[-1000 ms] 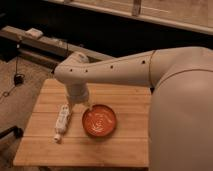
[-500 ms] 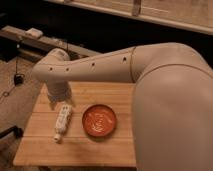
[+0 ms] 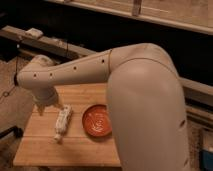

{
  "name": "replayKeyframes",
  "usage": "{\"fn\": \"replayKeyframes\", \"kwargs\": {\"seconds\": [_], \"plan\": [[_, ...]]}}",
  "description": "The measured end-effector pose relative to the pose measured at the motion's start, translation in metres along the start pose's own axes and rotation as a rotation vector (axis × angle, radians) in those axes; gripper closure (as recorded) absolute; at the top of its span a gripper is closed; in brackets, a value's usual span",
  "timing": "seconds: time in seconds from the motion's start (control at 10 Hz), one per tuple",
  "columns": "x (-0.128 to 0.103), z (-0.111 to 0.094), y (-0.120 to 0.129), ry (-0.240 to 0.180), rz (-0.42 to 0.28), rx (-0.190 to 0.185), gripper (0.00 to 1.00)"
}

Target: Place the bottle in the ceramic bowl

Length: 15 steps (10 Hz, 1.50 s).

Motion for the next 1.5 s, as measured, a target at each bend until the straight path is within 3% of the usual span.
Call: {"fn": "replayKeyframes", "kwargs": {"seconds": [0.3, 0.7, 1.5], "plan": [[-0.007, 0.026, 0.012, 0.022, -0.022, 0.012, 0.35], [-0.015, 0.057, 0.0, 0.081, 0.003, 0.032, 0.35], [-0.025, 0.112, -0.019, 0.192, 0.047, 0.033, 0.35]]}}
